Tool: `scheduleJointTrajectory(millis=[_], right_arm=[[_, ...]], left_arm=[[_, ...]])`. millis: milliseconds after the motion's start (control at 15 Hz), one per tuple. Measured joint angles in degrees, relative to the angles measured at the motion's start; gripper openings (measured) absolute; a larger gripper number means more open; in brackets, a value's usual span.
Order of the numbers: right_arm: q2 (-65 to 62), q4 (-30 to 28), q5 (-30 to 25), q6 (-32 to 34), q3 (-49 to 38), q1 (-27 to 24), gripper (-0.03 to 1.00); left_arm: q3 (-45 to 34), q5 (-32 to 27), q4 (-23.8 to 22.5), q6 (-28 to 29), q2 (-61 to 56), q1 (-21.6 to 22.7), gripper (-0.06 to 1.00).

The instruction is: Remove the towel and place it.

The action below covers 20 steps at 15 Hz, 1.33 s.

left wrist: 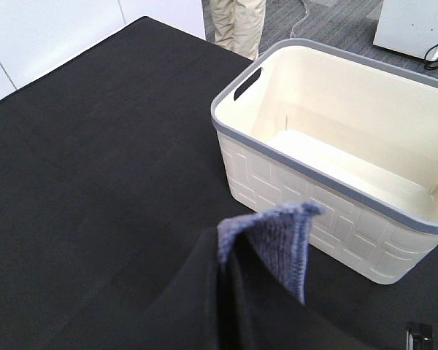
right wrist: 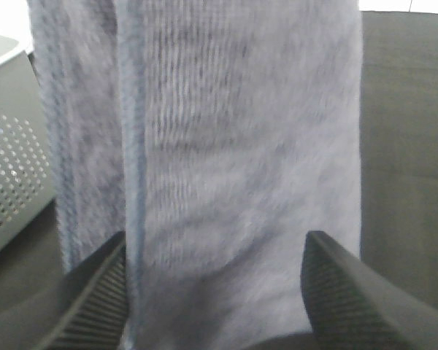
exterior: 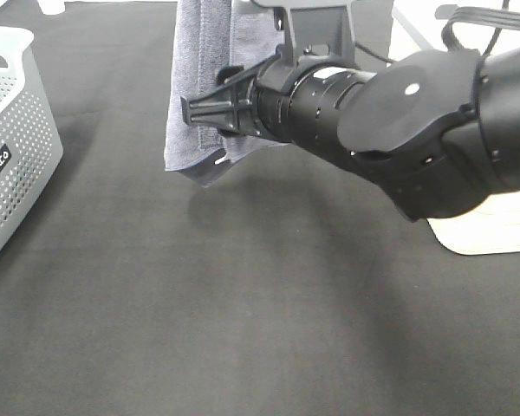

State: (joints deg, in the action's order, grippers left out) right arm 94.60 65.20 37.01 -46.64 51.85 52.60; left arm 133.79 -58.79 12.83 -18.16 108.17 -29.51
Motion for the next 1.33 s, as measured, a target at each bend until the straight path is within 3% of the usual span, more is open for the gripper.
scheduleJointTrajectory(millis=[400,733,1200,1333], right_arm=[[0.0,12.0,3.3,-9.7,0.0,0.0,0.50],[0.2,12.5,3.6,-10.2,0.0,0.0,0.48],[2.1,11.9,4.2,-10.2,0.0,0.0,0.30],[2.1,11.9,4.2,-10.5,0.0,0.0,0.13]], left_arm=[[0.0,0.0,0.0,0.0,0.0,0.0,0.00],[0.0,0.0,0.0,0.0,0.0,0.0,0.00],[0.0,0.0,0.0,-0.7,0.0,0.0,0.00],[0.0,0.0,0.0,-0.7,0.0,0.0,0.00]])
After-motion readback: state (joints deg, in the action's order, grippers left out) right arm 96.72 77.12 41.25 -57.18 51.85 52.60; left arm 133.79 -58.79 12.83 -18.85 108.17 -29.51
